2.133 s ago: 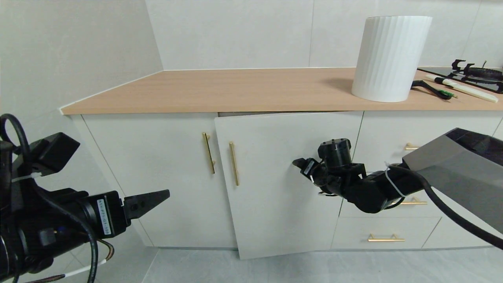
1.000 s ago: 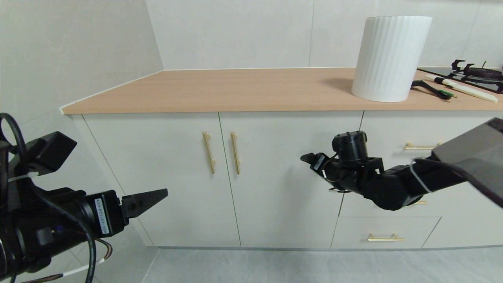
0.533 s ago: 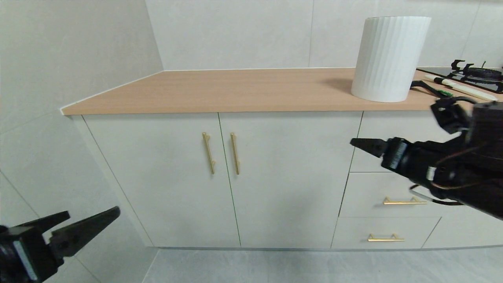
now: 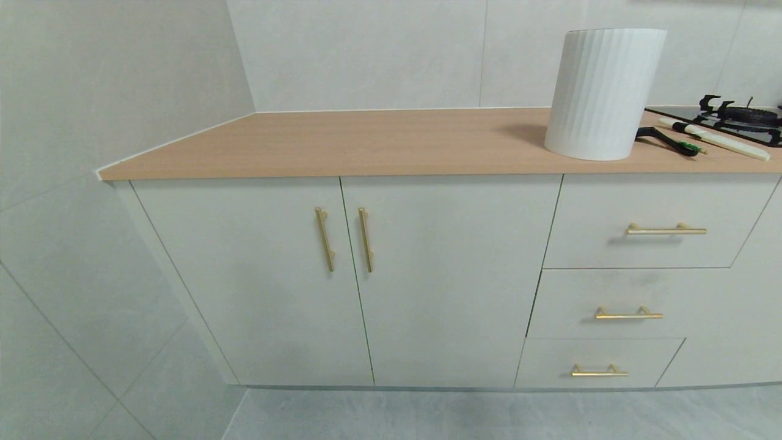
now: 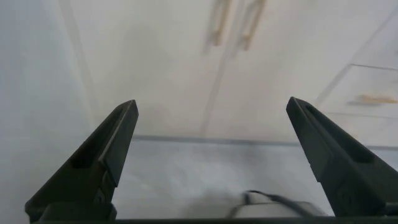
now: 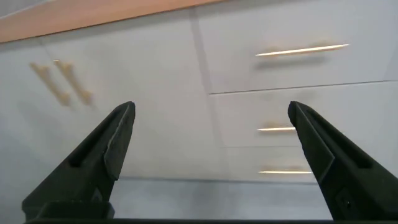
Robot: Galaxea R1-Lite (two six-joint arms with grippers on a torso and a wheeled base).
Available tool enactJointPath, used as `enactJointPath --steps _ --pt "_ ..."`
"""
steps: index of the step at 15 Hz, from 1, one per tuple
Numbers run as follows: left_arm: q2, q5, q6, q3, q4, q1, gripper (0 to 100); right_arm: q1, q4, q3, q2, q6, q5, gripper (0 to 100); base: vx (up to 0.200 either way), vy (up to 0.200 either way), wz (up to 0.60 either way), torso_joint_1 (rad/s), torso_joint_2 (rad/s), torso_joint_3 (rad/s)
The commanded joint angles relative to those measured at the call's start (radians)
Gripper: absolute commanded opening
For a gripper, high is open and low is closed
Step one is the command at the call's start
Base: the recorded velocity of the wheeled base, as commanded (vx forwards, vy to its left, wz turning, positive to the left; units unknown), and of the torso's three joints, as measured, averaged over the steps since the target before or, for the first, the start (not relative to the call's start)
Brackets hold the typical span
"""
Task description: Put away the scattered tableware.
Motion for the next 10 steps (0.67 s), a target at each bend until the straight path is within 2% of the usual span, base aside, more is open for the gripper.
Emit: enactJointPath --steps 1,2,3,4,5,6,7,8,10 --pt "-0.162 0.049 0.045 0.017 0.055 0.079 100 -0.148 0.249 0.045 -0.42 -0.094 -0.012 100 0.0 0.0 0.0 0.0 0.0 0.0" --pt "-0.162 0.069 0.045 0.017 0.054 0.078 100 -0.157 0.255 0.047 -0.425 -0.102 -0.021 100 0.0 0.0 0.0 0.0 0.0 0.0" --pt "-0.162 0.1 0.051 0.017 0.054 0.087 100 -0.208 0.252 0.061 -0.418 -0.103 -0.115 100 0.0 0.0 0.0 0.0 0.0 0.0" --pt "-0.163 0.101 0.054 0.023 0.054 0.135 100 -0.277 0.249 0.097 -0.455 -0.109 -0.168 100 0.0 0.0 0.0 0.0 0.0 0.0" --pt "-0.188 0.093 0.063 0.027 0.055 0.19 100 -0.318 0.254 0.125 -0.507 -0.136 -0.134 100 0.0 0.0 0.0 0.0 0.0 0.0" --pt "-0.205 0.086 0.073 0.032 0.055 0.208 100 -0.317 0.251 0.136 -0.509 -0.142 -0.131 100 0.0 0.0 0.0 0.0 0.0 0.0" --pt "-0.241 0.055 0.105 0.067 0.052 0.234 100 -0.317 0.246 0.15 -0.506 -0.142 -0.159 100 0.0 0.0 0.0 0.0 0.0 0.0" --pt "-0.257 0.046 0.119 0.113 0.045 0.23 100 -0.314 0.248 0.171 -0.515 -0.149 -0.156 100 0.0 0.0 0.0 0.0 0.0 0.0" --pt "-0.258 0.001 0.135 0.205 -0.021 0.228 100 -0.312 0.226 0.263 -0.518 -0.186 -0.068 100 0.0 0.0 0.0 0.0 0.0 0.0"
